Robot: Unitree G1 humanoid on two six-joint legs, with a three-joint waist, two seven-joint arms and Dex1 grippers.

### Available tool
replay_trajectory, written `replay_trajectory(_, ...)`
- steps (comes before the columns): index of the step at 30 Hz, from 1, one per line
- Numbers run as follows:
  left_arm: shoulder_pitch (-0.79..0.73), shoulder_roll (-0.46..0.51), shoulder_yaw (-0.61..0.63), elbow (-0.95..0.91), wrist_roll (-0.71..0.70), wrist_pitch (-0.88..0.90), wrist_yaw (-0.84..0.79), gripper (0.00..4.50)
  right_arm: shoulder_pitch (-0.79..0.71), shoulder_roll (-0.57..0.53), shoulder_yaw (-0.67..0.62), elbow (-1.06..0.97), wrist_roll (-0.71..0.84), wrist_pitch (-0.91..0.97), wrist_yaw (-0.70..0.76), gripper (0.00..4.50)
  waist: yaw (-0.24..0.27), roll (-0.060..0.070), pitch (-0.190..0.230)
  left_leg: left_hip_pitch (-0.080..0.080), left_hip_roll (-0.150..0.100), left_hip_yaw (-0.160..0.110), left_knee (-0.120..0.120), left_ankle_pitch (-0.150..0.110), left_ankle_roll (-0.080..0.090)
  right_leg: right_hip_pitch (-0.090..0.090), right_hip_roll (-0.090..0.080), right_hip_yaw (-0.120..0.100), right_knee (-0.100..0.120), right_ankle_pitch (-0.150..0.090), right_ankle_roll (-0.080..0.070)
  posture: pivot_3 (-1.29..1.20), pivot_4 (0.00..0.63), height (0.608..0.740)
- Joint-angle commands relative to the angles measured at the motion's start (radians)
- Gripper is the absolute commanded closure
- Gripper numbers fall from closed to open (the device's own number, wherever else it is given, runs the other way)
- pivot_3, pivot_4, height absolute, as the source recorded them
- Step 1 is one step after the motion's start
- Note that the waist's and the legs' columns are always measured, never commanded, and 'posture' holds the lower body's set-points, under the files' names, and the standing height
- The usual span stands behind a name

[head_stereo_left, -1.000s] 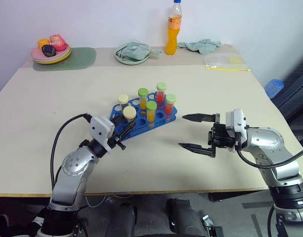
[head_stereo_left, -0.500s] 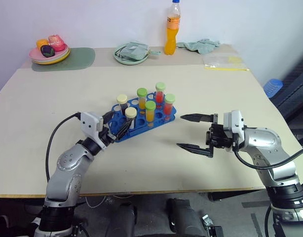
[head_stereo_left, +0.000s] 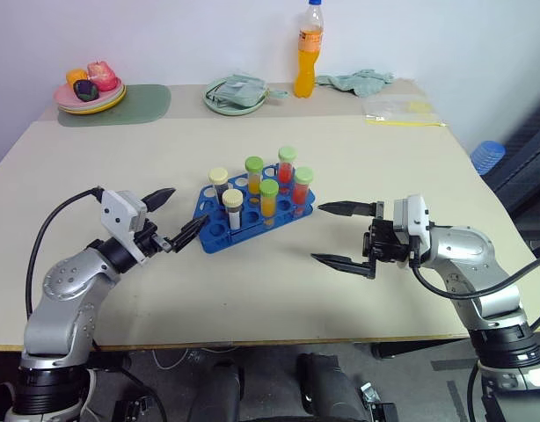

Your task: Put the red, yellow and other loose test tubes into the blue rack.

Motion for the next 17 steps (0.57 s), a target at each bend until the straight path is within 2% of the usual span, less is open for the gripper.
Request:
replay_trajectory(1,-0.011,0.038,0.044,0.028,-0.009,-0.063,-0.07,0.04,-0.016,0.015,-0.004,-0.02,-0.003,-0.013,-0.022,0.0,-0.001,0.0,0.0,0.0,0.0,0.0,0.0,0.0,0.0,0.0,0.0,0.0,0.0,0.0,0.0,0.0,0.15,0.74)
replay_trajectory(9,-0.079,0.12,0.085,0.193,-0.027,-0.111,-0.19,0.04,-0.051,0.04,0.025,0.018,-0.024,-0.037,-0.017,0.0,-0.003,0.0,0.0,0.0,0.0,0.0,0.0,0.0,0.0,0.0,0.0,0.0,0.0,0.0,0.0,0.0,0.15,0.74)
replay_trajectory(17,-0.072,0.167,0.15,0.202,-0.05,-0.079,-0.214,0.04,-0.129,0.072,0.05,0.099,-0.038,-0.063,0.008,0.0,-0.004,0.0,0.0,0.0,0.001,0.0,-0.001,0.0,0.0,-0.001,0.0,0.0,0.0,0.0,0.0,0.0,0.15,0.74)
